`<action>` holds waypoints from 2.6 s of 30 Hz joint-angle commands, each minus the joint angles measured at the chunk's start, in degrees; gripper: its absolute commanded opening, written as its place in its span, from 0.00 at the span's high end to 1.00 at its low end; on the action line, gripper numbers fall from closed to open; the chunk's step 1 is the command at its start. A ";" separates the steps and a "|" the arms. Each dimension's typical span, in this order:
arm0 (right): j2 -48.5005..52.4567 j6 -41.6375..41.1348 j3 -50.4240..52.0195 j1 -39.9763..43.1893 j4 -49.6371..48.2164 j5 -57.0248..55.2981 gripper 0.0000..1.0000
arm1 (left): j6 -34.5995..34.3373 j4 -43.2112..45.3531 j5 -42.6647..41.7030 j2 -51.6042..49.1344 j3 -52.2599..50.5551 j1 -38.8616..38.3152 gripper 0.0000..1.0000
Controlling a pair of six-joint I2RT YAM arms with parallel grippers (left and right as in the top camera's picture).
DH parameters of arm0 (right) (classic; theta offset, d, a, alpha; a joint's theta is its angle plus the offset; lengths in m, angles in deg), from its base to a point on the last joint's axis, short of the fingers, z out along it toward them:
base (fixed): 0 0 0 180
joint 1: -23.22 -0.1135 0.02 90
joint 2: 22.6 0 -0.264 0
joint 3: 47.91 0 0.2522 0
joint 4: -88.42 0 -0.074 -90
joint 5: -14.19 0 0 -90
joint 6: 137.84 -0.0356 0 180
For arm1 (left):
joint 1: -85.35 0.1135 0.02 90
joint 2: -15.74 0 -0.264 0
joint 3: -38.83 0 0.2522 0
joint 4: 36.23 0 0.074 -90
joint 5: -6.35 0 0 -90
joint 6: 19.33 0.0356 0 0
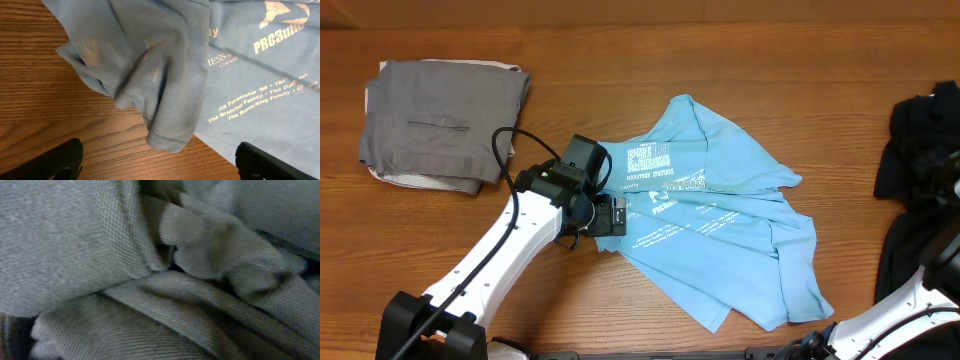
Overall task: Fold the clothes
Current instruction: 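Release the T-shirt with the right gripper and lift it away right, then grasp the T-shirt's upper right edge with the right gripper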
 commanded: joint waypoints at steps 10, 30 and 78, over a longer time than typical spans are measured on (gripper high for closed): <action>-1.64 1.09 -38.21 -9.40 41.09 19.89 0.10 | -0.37 0.07 0.59 -0.39 -0.37 -0.04 0.00; -13.33 -2.32 -35.69 -38.14 74.12 4.74 0.96 | -0.37 0.09 0.59 -0.39 -0.37 -0.04 0.00; -13.03 -5.40 3.98 -55.47 24.98 -2.60 0.66 | -0.37 0.07 0.59 -0.39 -0.37 -0.04 0.00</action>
